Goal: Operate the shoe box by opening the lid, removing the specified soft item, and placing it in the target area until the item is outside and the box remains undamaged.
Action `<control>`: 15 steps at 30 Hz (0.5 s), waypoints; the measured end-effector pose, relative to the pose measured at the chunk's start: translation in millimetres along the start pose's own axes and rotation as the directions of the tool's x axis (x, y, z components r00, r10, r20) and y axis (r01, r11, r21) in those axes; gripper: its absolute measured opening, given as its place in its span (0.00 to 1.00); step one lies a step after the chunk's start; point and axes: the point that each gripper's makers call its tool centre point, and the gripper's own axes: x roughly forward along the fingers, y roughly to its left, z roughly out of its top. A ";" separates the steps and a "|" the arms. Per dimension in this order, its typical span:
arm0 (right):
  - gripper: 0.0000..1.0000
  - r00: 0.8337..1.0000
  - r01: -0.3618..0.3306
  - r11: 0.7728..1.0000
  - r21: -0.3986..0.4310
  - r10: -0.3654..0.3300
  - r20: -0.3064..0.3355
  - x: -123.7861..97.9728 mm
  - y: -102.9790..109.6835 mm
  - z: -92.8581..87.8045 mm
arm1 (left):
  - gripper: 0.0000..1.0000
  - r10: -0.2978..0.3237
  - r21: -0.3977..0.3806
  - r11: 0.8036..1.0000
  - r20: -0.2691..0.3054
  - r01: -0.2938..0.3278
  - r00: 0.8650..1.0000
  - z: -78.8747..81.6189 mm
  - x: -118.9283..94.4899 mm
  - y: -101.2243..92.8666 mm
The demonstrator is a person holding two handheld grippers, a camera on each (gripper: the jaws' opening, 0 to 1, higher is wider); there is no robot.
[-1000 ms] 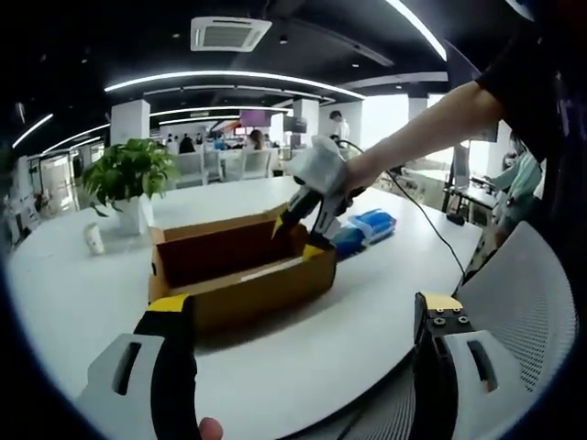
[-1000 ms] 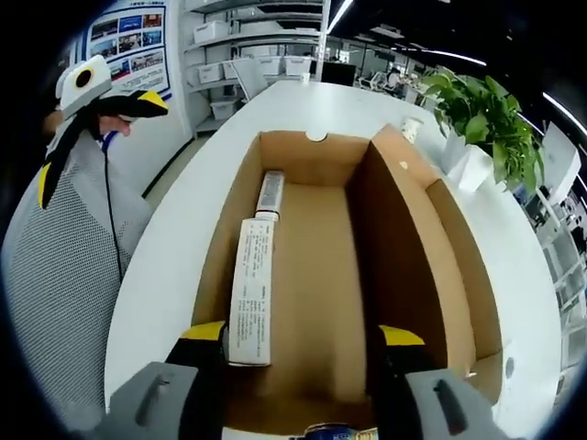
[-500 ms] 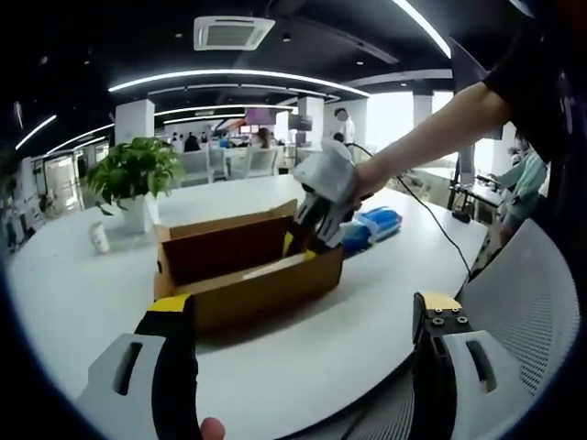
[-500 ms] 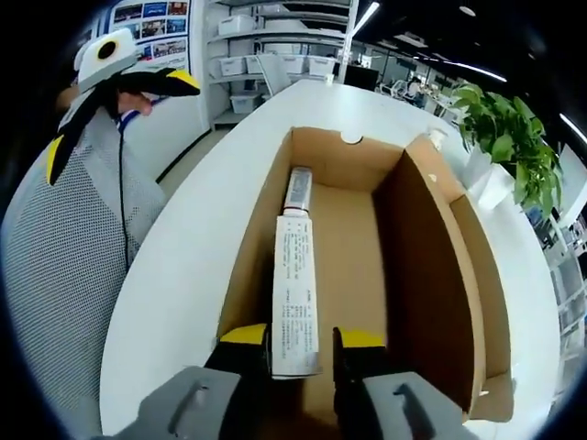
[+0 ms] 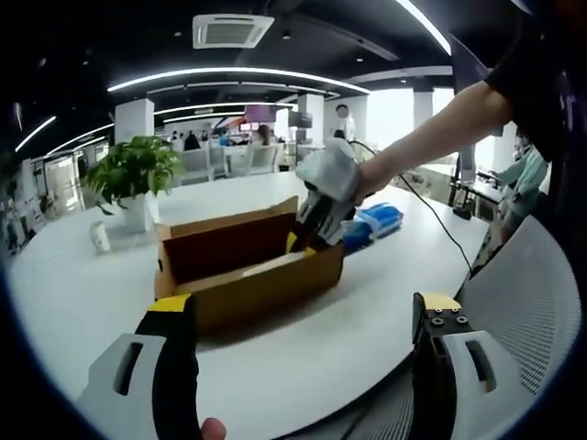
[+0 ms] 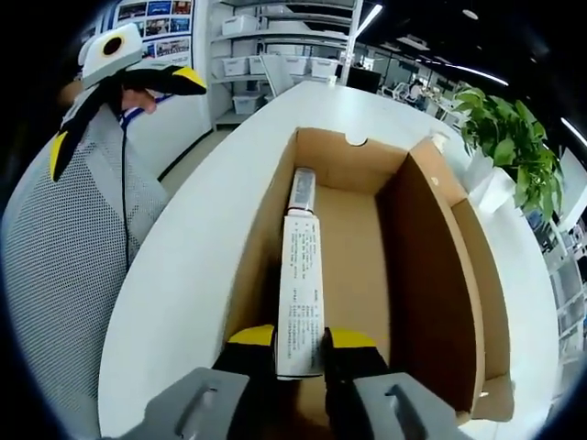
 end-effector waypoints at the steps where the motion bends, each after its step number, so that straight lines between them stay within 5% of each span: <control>1: 0.15 1.000 0.000 1.000 -0.002 0.000 0.002 -0.5 0.2 1.1 | 0.97 -0.001 0.001 1.000 0.001 0.001 1.000 0.1 0.1 -0.1; 15: 0.14 1.000 0.018 0.998 -0.063 -0.019 -0.007 -20.5 -4.6 6.5 | 0.98 -0.004 0.017 1.000 -0.008 0.005 1.000 -2.3 0.3 -0.7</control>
